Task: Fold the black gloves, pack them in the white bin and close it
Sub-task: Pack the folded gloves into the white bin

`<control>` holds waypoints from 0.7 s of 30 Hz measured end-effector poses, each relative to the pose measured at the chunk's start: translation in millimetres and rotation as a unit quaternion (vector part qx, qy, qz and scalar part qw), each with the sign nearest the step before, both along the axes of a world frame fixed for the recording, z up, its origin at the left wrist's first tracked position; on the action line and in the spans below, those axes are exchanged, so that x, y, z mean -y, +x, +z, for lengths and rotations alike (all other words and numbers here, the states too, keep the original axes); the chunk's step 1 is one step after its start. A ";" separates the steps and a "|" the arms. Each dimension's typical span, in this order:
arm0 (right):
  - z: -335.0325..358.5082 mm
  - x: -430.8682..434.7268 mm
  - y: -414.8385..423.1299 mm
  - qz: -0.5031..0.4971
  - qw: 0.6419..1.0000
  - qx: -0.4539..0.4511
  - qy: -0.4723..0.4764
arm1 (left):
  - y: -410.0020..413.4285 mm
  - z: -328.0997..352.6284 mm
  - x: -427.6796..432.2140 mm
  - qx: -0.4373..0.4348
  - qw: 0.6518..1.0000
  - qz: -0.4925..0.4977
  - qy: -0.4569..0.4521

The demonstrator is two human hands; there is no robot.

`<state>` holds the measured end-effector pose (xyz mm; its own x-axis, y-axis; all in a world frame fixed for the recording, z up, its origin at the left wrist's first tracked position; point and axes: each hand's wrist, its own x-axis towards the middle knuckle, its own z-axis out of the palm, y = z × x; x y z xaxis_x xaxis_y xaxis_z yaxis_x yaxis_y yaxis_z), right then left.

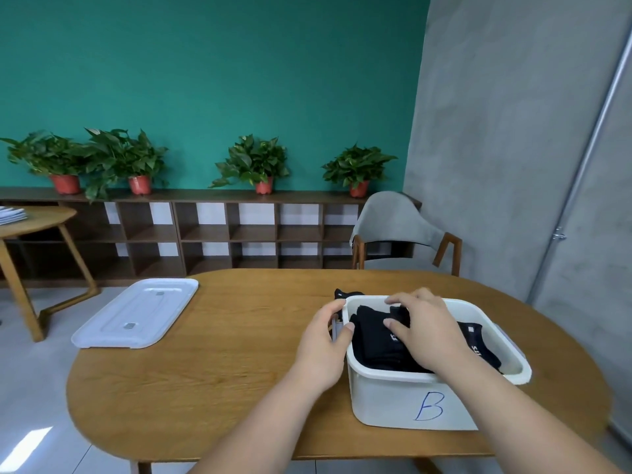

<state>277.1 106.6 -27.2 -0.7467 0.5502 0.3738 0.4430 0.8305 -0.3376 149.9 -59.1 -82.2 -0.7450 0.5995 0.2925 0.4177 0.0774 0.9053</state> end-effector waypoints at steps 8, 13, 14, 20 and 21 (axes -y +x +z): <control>14.5 14.9 -1.5 0.120 0.975 0.187 -0.027 | 0.6 -7.3 -3.9 0.013 1.000 0.010 0.027; 8.7 5.0 -2.5 0.129 0.966 0.215 -0.069 | 1.6 -9.7 -7.6 0.009 1.000 0.008 0.029; 9.7 4.5 -1.9 0.132 0.965 0.217 -0.064 | 2.0 -9.6 -8.4 0.011 1.000 0.003 0.027; 19.0 -9.1 22.8 0.104 0.978 0.152 -0.095 | 16.0 -11.9 -16.7 0.006 1.000 -0.007 0.020; 21.8 -12.0 26.7 0.094 0.983 0.133 -0.089 | 20.3 -11.3 -19.1 0.005 1.000 -0.005 0.023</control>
<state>303.8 118.6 -5.4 -0.8992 0.4330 0.0631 0.3801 0.8444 -0.3777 170.2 -40.0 -93.5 -0.7427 0.5921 0.3127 0.4087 0.0310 0.9122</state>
